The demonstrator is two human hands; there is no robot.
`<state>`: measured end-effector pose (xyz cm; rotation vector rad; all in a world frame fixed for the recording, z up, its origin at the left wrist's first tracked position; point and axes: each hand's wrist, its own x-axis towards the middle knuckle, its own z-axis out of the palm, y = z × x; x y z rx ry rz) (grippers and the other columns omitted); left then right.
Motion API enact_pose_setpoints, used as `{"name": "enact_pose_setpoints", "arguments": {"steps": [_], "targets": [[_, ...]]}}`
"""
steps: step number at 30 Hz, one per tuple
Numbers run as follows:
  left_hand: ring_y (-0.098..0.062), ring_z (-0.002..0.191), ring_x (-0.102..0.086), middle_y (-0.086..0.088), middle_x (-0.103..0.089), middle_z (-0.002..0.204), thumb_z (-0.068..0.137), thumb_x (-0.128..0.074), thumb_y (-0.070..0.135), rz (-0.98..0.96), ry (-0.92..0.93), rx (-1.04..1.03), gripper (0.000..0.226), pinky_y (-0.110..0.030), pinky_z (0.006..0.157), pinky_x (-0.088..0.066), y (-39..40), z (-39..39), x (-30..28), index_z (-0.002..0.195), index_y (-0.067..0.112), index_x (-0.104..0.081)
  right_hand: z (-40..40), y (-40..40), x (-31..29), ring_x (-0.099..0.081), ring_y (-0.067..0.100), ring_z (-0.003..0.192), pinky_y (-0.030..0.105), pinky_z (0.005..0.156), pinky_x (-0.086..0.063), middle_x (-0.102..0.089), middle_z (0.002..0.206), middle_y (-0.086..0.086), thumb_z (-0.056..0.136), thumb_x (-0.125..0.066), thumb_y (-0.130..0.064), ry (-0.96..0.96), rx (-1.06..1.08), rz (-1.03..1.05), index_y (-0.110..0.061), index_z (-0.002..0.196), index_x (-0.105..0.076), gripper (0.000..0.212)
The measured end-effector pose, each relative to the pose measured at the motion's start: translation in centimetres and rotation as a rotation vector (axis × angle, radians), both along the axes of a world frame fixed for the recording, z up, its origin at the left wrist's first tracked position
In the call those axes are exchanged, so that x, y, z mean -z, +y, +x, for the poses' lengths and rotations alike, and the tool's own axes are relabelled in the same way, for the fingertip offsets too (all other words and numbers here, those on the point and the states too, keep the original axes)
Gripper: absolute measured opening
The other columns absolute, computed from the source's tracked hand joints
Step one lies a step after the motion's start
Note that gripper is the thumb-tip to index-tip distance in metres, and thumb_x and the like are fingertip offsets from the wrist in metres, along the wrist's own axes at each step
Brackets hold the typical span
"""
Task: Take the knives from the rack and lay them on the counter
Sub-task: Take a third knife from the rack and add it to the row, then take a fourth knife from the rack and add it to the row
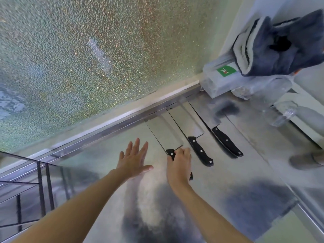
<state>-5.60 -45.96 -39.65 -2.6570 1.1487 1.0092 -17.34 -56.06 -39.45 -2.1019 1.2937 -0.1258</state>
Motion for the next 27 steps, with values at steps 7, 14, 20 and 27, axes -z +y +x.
{"name": "enact_pose_setpoints", "arguments": {"steps": [7, 14, 20, 27], "targets": [[-0.031, 0.145, 0.012, -0.006, 0.019, 0.157, 0.083, -0.050, 0.056, -0.036, 0.009, 0.000, 0.089, -0.054, 0.117, -0.009, 0.1, 0.1, -0.3, 0.146, 0.030, 0.006, 0.1, 0.2, 0.6, -0.047, 0.027, 0.103, 0.036, 0.089, -0.045, -0.046, 0.117, 0.012, 0.090, -0.052, -0.019, 0.083, -0.045, -0.082, -0.001, 0.106, -0.054, 0.023], [-0.024, 0.146, -0.009, -0.003, -0.006, 0.159, 0.085, -0.056, 0.043, -0.209, 0.109, -0.175, 0.079, -0.047, 0.120, -0.015, 1.5, 1.5, -3.1, 0.146, 0.022, -0.011, 0.4, -0.3, -1.7, -0.045, 0.028, 0.109, 0.035, 0.092, -0.040, -0.048, 0.120, 0.013, 0.086, -0.057, -0.035, 0.228, -0.150, -0.116, -0.005, 0.114, -0.049, 0.042], [-0.022, 0.143, -0.023, -0.007, -0.023, 0.155, 0.088, -0.056, 0.034, -0.402, 0.110, -0.275, 0.069, -0.033, 0.116, -0.017, 4.7, 2.7, -10.9, 0.144, 0.011, -0.023, 3.0, 1.1, -8.8, -0.044, 0.030, 0.120, 0.036, 0.099, -0.036, -0.050, 0.128, 0.015, 0.082, -0.062, -0.027, -0.017, -0.370, 0.103, -0.006, 0.125, -0.047, 0.050], [-0.023, 0.138, -0.032, -0.007, -0.033, 0.152, 0.086, -0.056, 0.037, -0.638, -0.044, -0.392, 0.065, -0.035, 0.114, -0.025, 11.3, 3.4, -23.8, 0.141, 0.014, -0.030, 7.6, 6.5, -21.6, -0.049, 0.025, 0.121, 0.031, 0.100, -0.036, -0.052, 0.130, 0.012, 0.083, -0.064, -0.021, -0.292, -0.610, 0.079, -0.008, 0.128, -0.047, 0.050]]}}
